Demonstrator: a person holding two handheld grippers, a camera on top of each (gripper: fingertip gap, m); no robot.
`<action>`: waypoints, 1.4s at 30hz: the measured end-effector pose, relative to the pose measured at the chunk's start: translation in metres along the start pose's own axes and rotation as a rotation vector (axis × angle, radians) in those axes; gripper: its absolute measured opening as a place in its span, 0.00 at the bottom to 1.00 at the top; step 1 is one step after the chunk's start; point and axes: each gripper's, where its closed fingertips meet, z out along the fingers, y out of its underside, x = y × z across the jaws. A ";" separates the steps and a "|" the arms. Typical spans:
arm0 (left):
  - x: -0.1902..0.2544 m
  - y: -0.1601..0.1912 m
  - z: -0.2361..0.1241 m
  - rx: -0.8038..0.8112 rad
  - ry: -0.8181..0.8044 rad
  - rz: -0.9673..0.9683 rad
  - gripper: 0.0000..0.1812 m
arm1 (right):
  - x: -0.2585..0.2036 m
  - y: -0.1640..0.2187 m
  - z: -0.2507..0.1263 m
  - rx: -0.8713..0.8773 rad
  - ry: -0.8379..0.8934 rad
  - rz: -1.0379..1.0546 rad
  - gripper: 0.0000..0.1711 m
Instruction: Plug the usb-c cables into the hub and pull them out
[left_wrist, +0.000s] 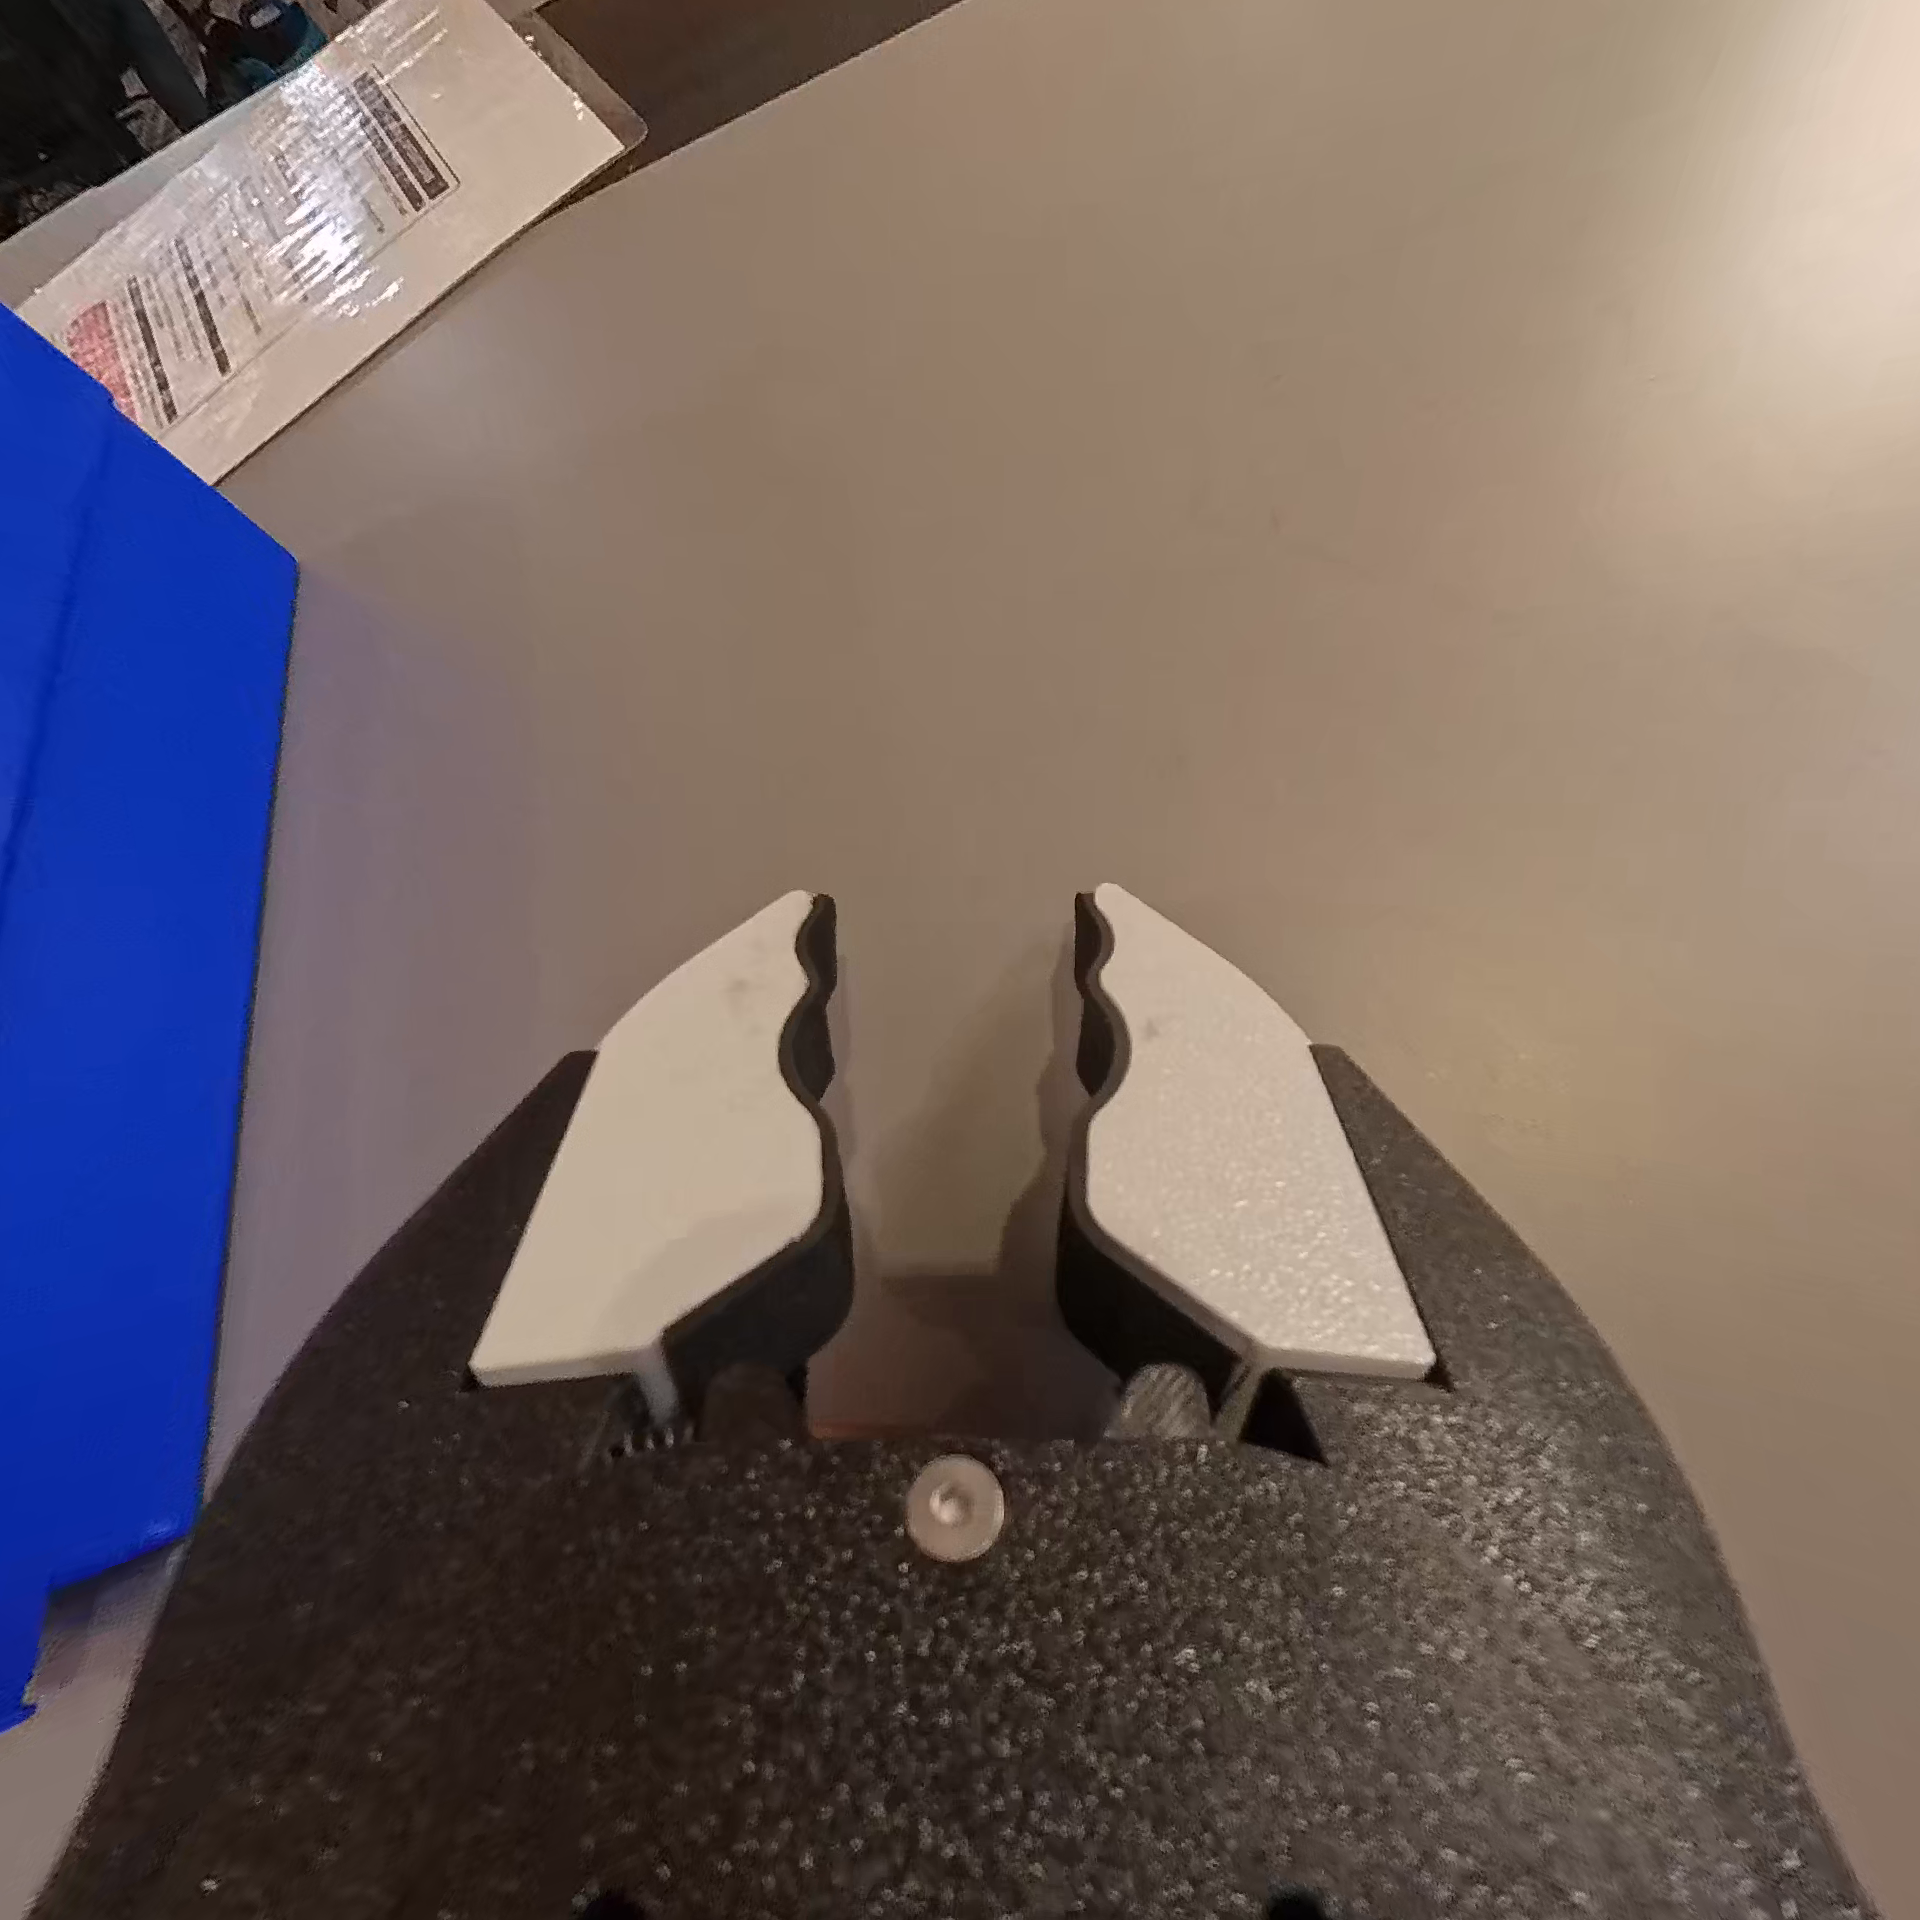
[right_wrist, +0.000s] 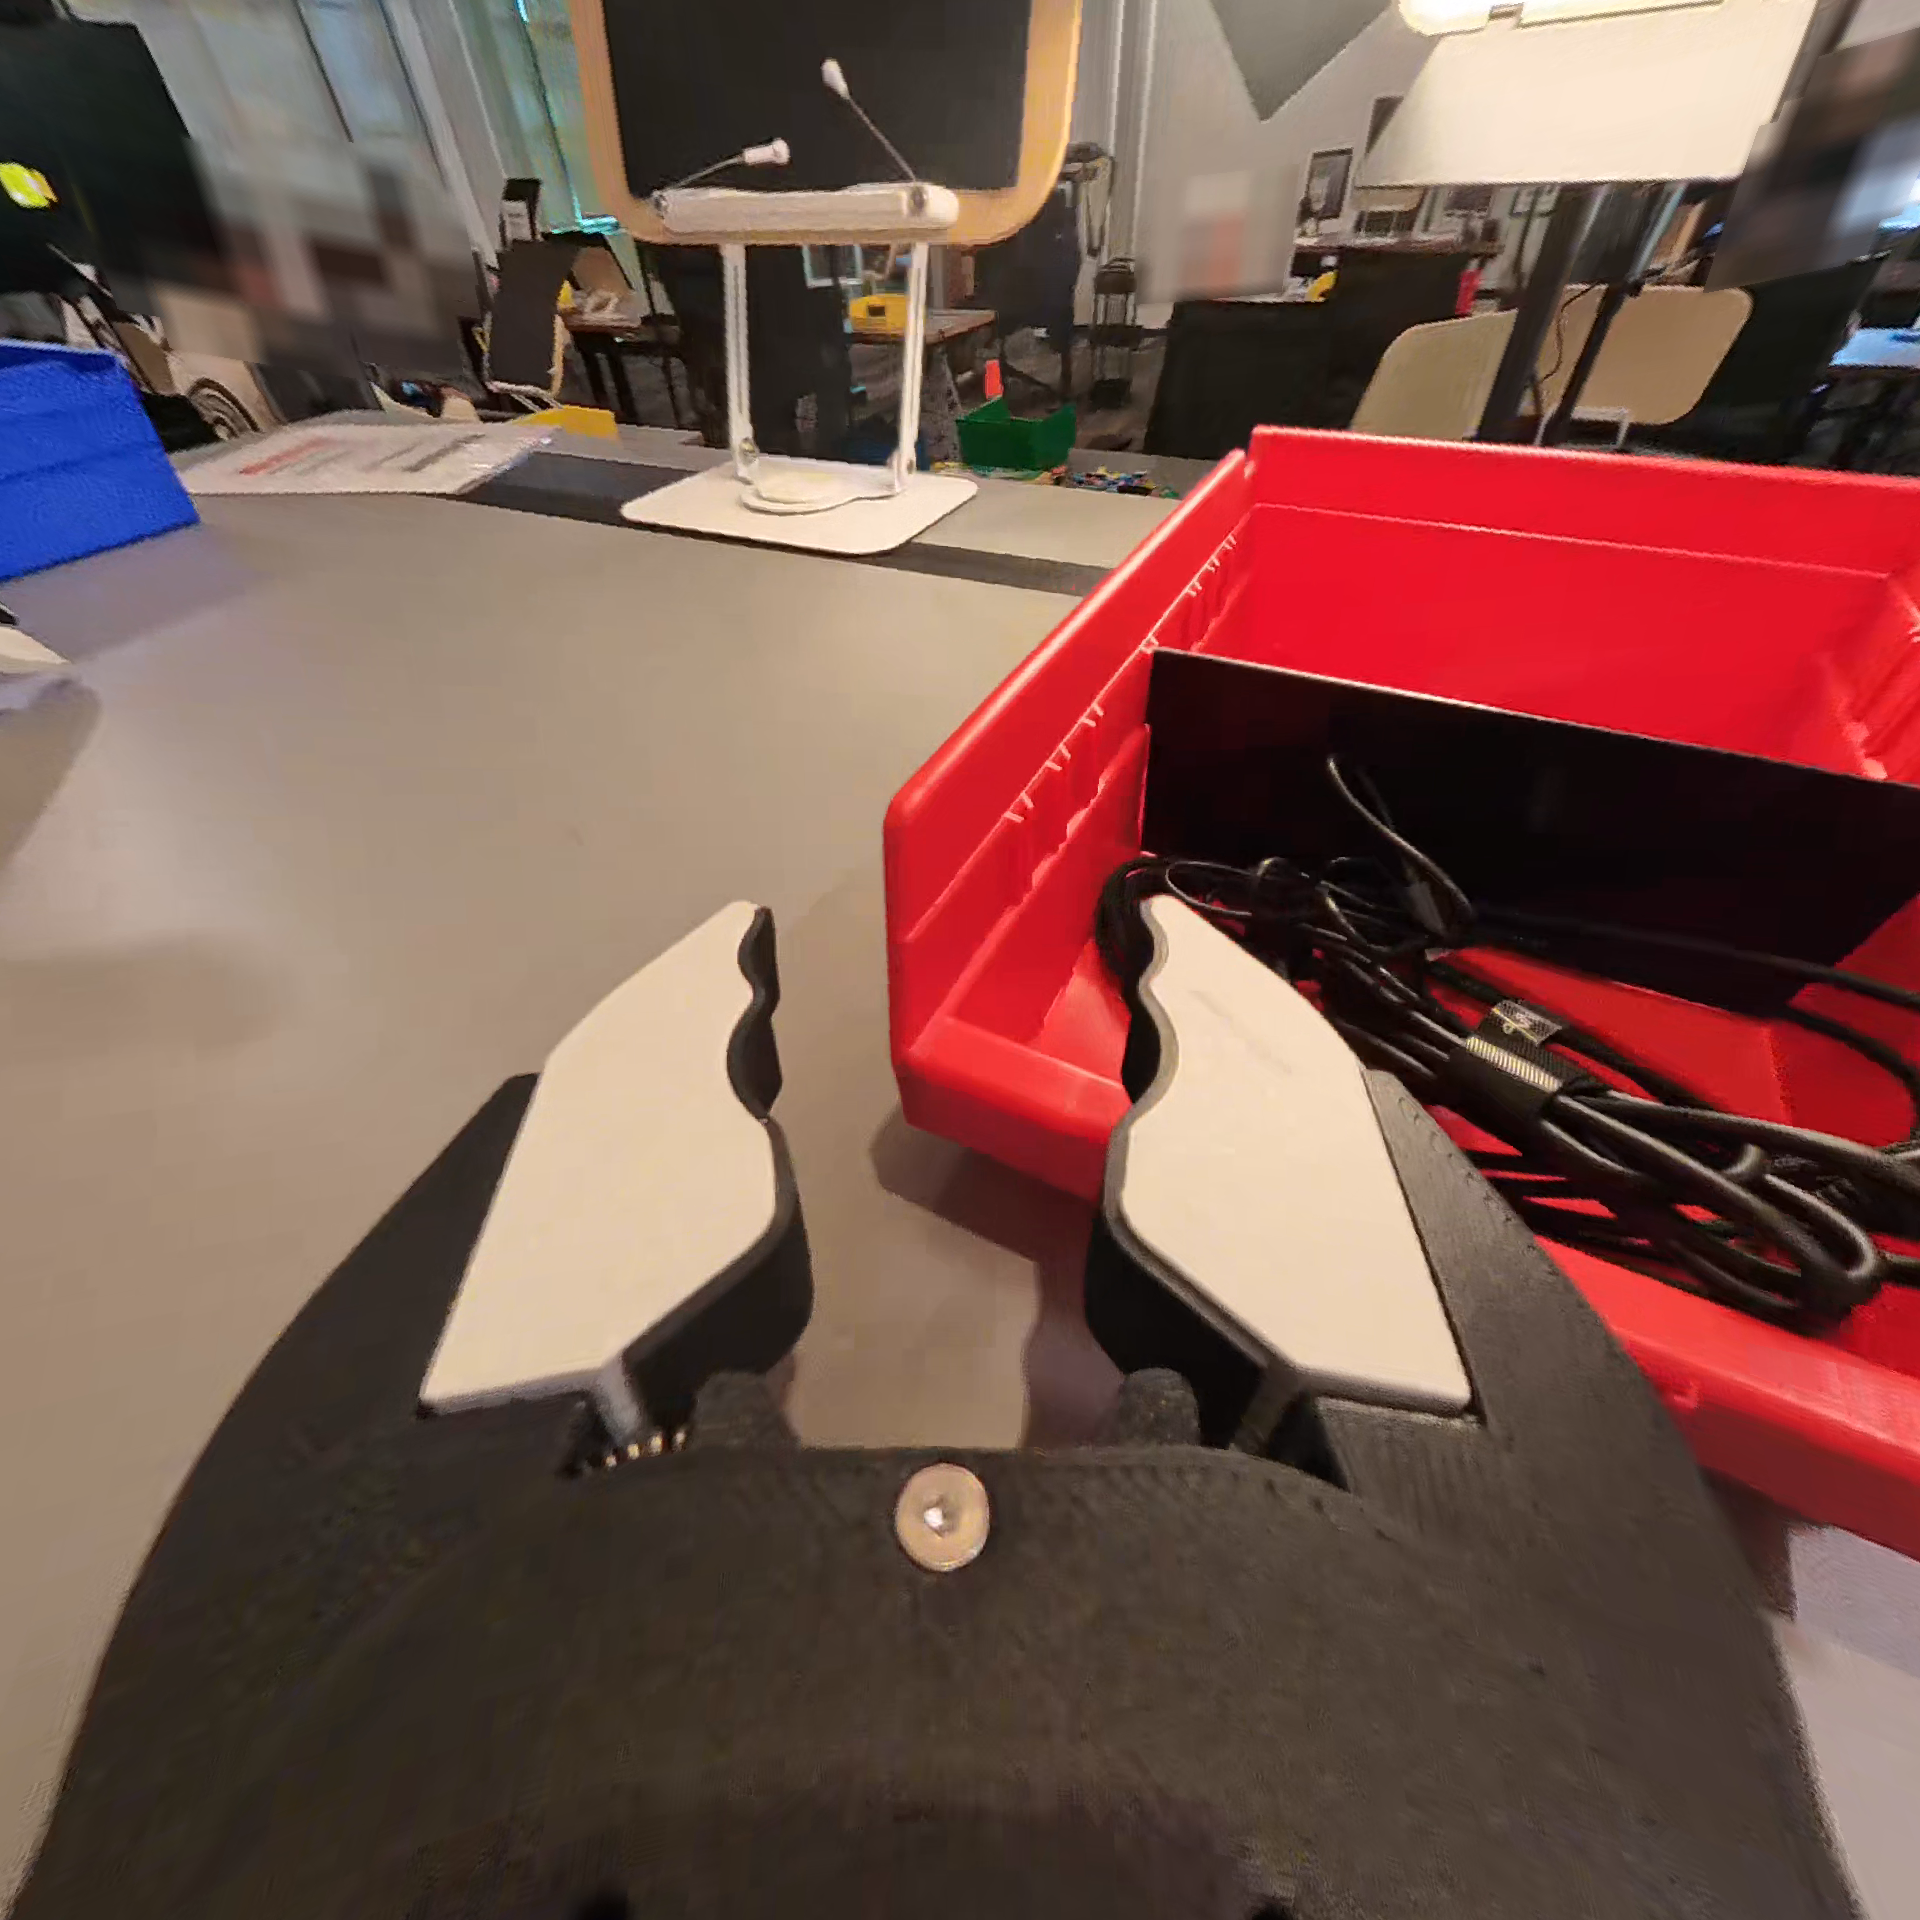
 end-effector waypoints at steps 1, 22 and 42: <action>0.000 0.000 0.000 -0.002 0.006 -0.004 0.25 | -0.002 0.001 0.004 -0.007 0.026 -0.024 0.38; -0.083 0.023 -0.111 0.487 -0.063 -0.104 0.33 | 0.012 0.008 0.035 -0.144 0.522 -0.266 0.05; -0.156 0.033 -0.070 0.370 -0.048 -0.256 0.03 | 0.009 0.009 0.038 -0.169 0.574 -0.284 0.04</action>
